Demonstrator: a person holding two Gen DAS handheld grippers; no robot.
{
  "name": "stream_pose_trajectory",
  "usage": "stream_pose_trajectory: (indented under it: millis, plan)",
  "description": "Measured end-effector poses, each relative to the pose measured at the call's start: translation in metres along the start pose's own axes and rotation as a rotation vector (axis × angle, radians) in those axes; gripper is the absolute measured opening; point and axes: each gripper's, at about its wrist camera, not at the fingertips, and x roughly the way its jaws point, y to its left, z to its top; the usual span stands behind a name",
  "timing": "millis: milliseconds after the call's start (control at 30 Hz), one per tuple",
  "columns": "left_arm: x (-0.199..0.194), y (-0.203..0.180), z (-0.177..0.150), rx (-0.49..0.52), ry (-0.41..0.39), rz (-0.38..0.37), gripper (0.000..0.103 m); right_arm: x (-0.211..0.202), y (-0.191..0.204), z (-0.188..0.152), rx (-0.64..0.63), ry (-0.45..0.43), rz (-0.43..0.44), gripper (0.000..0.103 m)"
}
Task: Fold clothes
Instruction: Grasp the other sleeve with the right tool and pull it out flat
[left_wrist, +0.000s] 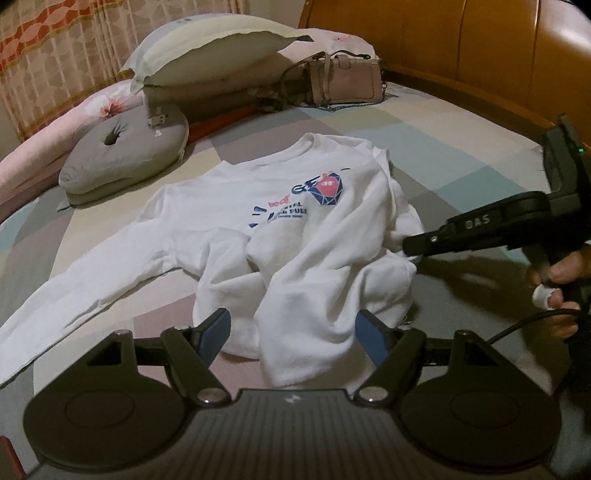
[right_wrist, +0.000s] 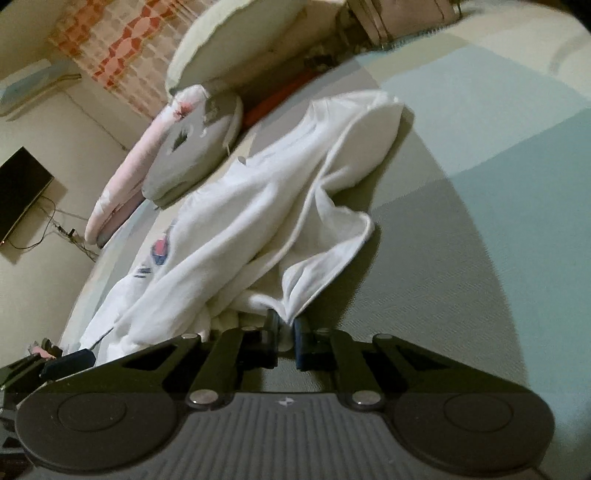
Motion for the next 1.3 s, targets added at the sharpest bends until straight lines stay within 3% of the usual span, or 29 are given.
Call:
stream_pose_trajectory:
  millis: [267, 567, 633, 867, 1067, 1100, 1133, 1300]
  plan:
    - [-0.018, -0.017, 0.004, 0.029, -0.033, -0.013, 0.076, -0.058, -0.026, 0.003, -0.019, -0.069, -0.147, 0.010]
    - [-0.029, -0.035, 0.006, 0.060, -0.044, -0.046, 0.076, -0.106, -0.060, 0.002, 0.011, -0.131, -0.413, 0.016]
    - [-0.030, -0.038, 0.006, 0.065, -0.046, -0.053, 0.076, -0.115, -0.059, 0.000, 0.024, -0.152, -0.412, 0.017]
    - [-0.028, -0.046, 0.003, 0.076, -0.035, -0.068, 0.076, -0.107, -0.036, -0.009, 0.014, -0.121, -0.226, 0.032]
    - [-0.027, -0.046, -0.001, 0.073, -0.022, -0.076, 0.076, -0.072, -0.021, -0.014, -0.065, -0.071, -0.243, 0.036]
    - [-0.026, -0.046, -0.001, 0.071, -0.019, -0.075, 0.076, -0.070, -0.020, -0.015, -0.076, -0.071, -0.253, 0.030]
    - [-0.025, -0.045, -0.001, 0.068, -0.016, -0.075, 0.076, -0.068, -0.020, -0.016, -0.087, -0.074, -0.263, 0.006]
    - [-0.021, -0.043, -0.004, 0.057, -0.004, -0.080, 0.076, -0.090, -0.030, -0.012, -0.086, -0.120, -0.287, 0.003]
